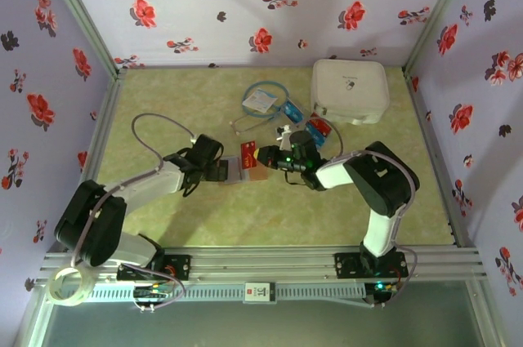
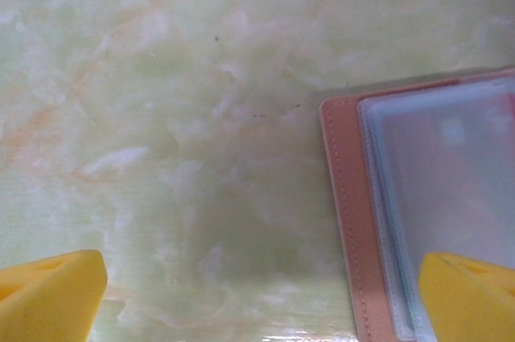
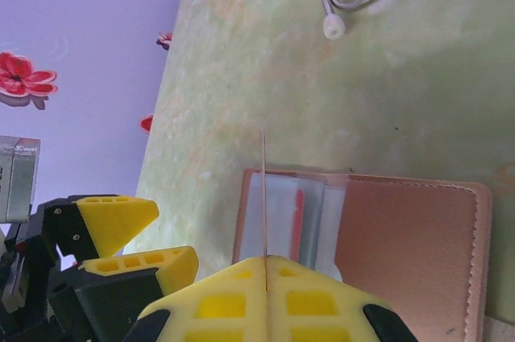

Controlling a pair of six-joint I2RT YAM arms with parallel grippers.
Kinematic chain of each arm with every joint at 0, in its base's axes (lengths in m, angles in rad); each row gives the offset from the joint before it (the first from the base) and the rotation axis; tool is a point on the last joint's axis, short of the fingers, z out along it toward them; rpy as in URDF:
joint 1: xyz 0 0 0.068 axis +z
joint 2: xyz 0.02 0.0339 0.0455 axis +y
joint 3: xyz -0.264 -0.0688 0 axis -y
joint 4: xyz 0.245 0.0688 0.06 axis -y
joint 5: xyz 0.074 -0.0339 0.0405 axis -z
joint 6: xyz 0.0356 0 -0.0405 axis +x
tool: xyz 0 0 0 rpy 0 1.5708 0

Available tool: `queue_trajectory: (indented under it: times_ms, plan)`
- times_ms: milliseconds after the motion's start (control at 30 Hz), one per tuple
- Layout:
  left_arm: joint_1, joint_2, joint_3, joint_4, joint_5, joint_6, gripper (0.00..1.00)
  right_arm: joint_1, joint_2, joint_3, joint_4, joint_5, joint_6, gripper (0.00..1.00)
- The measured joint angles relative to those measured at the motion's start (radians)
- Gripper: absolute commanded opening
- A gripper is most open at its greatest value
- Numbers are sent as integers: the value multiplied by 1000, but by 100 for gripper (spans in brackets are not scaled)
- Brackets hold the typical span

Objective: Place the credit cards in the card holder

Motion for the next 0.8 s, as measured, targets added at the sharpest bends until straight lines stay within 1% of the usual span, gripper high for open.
queue_trajectory:
  times_ms: [800]
  plan:
    - [0, 68, -12, 24, 6, -3, 100, 6, 82, 22, 55, -21, 11, 0]
